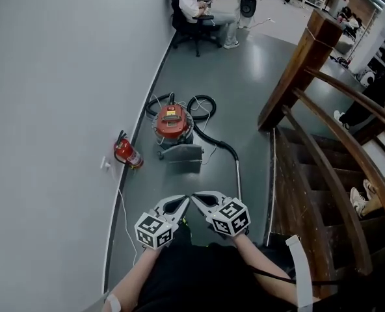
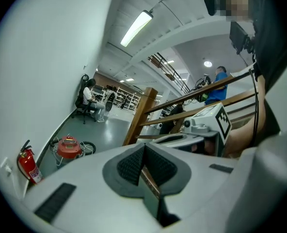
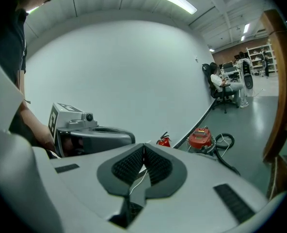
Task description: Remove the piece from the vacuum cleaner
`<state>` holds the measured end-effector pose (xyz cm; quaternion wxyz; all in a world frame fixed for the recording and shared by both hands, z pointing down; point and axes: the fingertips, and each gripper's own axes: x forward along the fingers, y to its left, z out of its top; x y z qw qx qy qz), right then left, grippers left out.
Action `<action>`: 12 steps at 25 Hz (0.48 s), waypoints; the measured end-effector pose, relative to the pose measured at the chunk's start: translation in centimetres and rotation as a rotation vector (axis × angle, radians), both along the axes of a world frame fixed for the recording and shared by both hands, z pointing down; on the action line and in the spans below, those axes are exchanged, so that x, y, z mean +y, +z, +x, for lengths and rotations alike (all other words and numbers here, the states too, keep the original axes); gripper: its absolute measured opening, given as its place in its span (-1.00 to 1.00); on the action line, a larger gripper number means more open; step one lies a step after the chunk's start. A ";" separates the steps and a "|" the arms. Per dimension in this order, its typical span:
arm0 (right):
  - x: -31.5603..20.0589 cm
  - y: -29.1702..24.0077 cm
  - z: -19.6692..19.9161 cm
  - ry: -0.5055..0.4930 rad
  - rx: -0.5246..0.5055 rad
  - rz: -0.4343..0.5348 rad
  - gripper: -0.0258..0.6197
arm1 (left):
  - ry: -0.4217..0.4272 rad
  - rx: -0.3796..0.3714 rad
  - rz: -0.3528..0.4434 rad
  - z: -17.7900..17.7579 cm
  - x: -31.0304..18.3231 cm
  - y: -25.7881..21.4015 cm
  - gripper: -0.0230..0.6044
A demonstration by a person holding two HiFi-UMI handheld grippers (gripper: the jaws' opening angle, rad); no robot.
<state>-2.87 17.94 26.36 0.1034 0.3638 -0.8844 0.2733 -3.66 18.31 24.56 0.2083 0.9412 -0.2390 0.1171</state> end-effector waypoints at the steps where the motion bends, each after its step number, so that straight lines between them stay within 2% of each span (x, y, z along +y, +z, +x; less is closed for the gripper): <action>1: -0.8 0.0 -0.2 0.006 0.001 -0.003 -0.88 | 0.005 0.000 -0.003 -0.2 -0.7 0.1 -0.90; 5: -3.3 0.2 -0.8 0.024 0.007 -0.023 -0.88 | 0.037 0.005 -0.017 -0.7 -3.1 0.2 -0.90; 12: -7.1 1.0 -2.2 0.049 0.039 -0.059 -0.88 | 0.063 0.057 -0.043 -2.1 -7.3 0.1 -0.90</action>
